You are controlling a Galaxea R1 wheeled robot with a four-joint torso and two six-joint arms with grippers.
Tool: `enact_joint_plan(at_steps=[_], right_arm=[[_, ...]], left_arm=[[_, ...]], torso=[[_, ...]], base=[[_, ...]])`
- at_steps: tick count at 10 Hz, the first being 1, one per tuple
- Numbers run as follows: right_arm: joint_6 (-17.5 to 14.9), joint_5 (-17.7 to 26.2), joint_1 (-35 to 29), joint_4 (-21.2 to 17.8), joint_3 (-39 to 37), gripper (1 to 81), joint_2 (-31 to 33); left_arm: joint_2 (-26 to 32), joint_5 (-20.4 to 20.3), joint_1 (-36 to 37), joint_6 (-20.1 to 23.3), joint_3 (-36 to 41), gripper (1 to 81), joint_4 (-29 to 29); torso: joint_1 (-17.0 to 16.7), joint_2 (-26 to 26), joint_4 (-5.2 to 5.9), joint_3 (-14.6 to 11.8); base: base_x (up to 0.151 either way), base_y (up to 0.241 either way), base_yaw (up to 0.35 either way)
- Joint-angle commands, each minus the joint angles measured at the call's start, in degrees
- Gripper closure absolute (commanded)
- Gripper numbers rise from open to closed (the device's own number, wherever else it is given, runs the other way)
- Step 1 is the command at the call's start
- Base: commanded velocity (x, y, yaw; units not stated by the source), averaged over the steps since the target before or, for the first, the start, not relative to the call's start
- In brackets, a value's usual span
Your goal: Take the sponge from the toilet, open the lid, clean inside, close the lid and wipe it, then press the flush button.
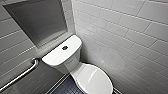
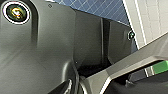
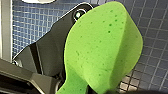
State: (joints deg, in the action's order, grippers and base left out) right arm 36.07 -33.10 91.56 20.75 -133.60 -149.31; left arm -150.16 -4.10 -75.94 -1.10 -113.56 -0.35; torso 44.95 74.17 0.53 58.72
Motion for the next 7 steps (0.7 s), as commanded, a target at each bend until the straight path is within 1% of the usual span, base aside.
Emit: enact_joint_plan(at_steps=[1, 2, 3, 5, 6, 7], right_arm=[[0.05, 4.71, 2.09, 4.56, -5.52, 81.1, -2.95], [0.31, 5.50, 2.26, 6.85, -8.60, 81.1, -5.15], [0.40, 6.37, 2.44, 8.08, -10.61, 81.1, -6.63], [-0.04, 7.78, 2.71, 8.69, -12.20, 81.1, -7.70], [-0.04, 7.78, 3.06, 11.92, -12.73, 81.1, -8.14], [0.40, 7.87, 3.15, 13.79, -12.91, 81.1, -8.65]], left_arm=[[0.83, 4.54, -0.14, 0.48, 1.40, 1.0, 0.18], [0.74, 4.45, -0.14, 0.48, 1.40, 1.0, 0.18], [0.65, 4.54, -0.13, 0.48, 1.40, 1.0, 0.27], [0.39, 4.54, -0.05, 0.48, 1.40, 1.0, 0.27], [0.39, 4.54, -0.13, 0.57, 1.40, 1.0, 0.27], [0.47, 4.45, -0.05, 0.57, 1.32, 1.0, 0.27]], torso=[[-0.02, 0.02, 0.00, 0.00], [0.02, 0.00, 0.00, 0.00], [-0.02, 0.05, 0.00, -0.02], [-0.02, 0.05, 0.00, -0.02], [-0.02, 0.06, 0.00, -0.02], [-0.02, 0.05, 0.00, -0.02]], base=[[-0.074, 0.000, 0.000], [-0.081, 0.000, 0.000], [-0.080, 0.000, 0.000], [-0.080, 0.000, 0.000], [-0.080, 0.000, 0.000], [-0.076, 0.000, 0.000]])
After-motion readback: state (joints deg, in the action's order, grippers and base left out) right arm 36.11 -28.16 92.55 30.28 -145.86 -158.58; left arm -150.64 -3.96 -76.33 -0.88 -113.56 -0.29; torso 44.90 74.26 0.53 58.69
